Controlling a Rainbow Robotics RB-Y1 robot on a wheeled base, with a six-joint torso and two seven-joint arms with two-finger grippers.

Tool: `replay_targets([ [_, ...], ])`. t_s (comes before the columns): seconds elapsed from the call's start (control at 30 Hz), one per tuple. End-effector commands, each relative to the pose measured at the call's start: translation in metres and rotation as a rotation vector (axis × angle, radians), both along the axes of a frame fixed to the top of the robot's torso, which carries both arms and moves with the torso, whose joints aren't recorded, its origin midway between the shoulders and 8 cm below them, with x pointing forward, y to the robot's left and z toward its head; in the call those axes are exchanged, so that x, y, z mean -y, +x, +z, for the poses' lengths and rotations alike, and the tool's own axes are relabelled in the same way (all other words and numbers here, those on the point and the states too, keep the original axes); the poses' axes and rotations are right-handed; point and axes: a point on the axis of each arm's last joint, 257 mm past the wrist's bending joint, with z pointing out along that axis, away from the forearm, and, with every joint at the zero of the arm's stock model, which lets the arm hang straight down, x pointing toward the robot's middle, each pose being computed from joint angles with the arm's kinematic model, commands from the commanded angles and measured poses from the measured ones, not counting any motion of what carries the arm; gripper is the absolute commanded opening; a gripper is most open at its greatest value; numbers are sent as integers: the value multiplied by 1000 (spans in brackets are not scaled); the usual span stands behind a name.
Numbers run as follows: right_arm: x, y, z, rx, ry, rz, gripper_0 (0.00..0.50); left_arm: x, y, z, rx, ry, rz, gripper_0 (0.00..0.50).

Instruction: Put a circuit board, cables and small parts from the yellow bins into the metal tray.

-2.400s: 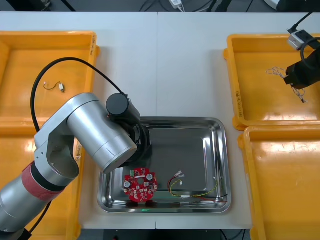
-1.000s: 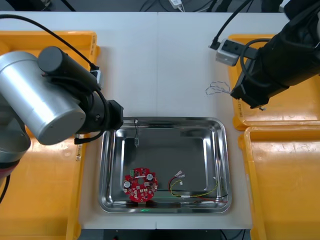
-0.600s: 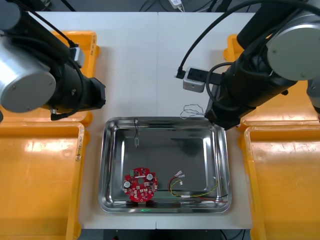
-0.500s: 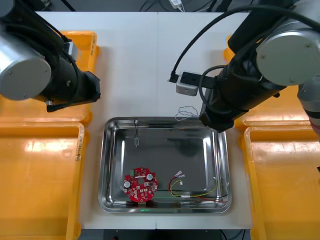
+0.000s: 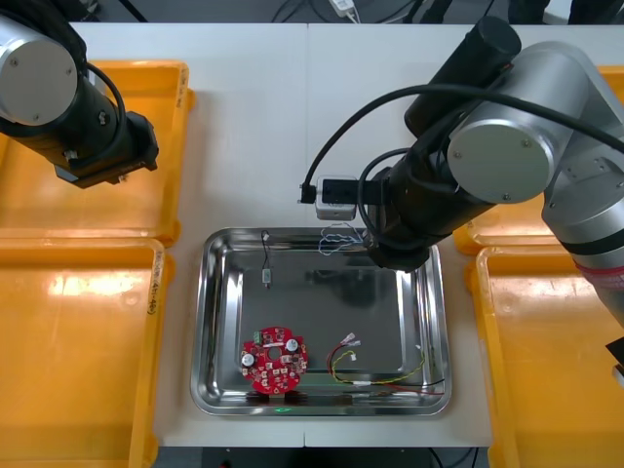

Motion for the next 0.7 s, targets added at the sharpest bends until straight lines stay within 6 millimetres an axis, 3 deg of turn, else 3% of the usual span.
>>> replay_targets([
  [0.03, -5, -9, -24, -10, -8, 42, 0, -25, 27, 37, 99, 34, 8, 500],
  [0.37, -5, -14, -52, -17, -21, 42, 0, -49, 46, 29, 92, 21, 75, 500],
  [0.7, -8, -1, -70, 7, 1, 19, 0, -64, 63, 24, 123, 15, 104, 500],
])
